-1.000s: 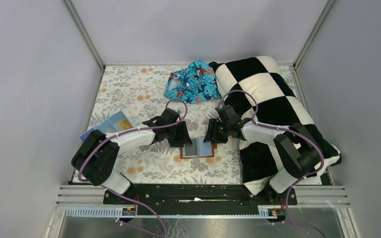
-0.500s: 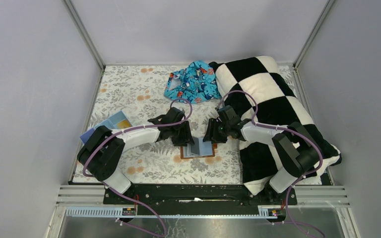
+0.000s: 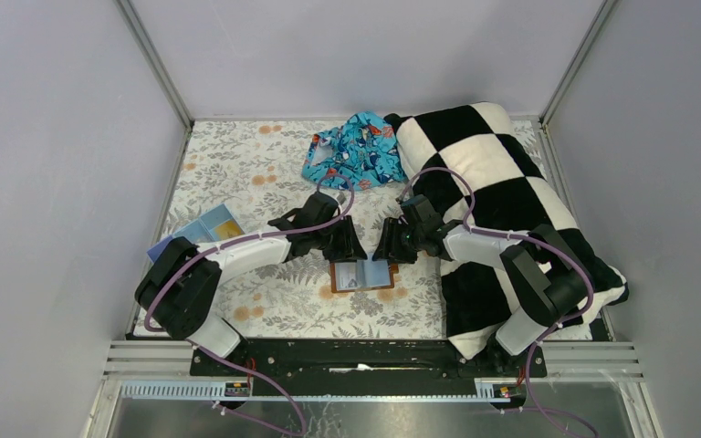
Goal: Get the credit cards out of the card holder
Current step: Remove the credit card from the card holder.
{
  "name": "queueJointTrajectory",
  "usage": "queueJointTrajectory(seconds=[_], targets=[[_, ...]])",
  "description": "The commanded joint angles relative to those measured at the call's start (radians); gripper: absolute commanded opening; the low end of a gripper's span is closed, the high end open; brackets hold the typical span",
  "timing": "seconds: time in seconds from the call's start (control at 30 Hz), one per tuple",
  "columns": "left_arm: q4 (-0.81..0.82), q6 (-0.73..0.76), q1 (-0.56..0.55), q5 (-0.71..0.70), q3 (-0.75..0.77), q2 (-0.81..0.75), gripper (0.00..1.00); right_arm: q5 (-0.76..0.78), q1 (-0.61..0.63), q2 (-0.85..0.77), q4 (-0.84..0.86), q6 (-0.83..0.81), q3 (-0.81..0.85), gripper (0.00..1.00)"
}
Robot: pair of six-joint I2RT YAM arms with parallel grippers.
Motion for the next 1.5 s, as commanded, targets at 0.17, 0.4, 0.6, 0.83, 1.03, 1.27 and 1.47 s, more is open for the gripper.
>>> queueJointTrajectory(seconds=[0.17,0.4,0.6,0.83,1.03,1.27,1.47], targets=[[0.093,-0.016,-0.005,0.067,0.013,0.008,0.37,0.012,0.003,-0.035,-0.008,0.006,-0.024,0.54],[0.204,-0.048,-0.009,0.168,0.001,0.042,0.37,0.079,-0.023,-0.1,-0.069,-0.009,-0.024,0.55],[0.221,-0.049,-0.018,0.19,0.013,0.049,0.39,0.131,-0.069,-0.184,-0.125,-0.046,-0.033,0.55],[0.148,-0.055,-0.016,0.092,-0.015,-0.001,0.53,-0.02,-0.055,-0.195,-0.046,-0.023,-0.049,0.54],[0.165,-0.1,-0.016,0.07,-0.061,0.004,0.52,-0.076,0.006,-0.142,0.045,0.018,-0.052,0.52],[0.165,-0.125,-0.017,0.016,-0.101,0.002,0.52,-0.097,0.011,-0.101,0.078,0.034,-0.079,0.51],[0.21,-0.123,-0.017,0.036,-0.117,0.026,0.52,-0.069,0.011,-0.094,0.068,0.028,-0.09,0.5]])
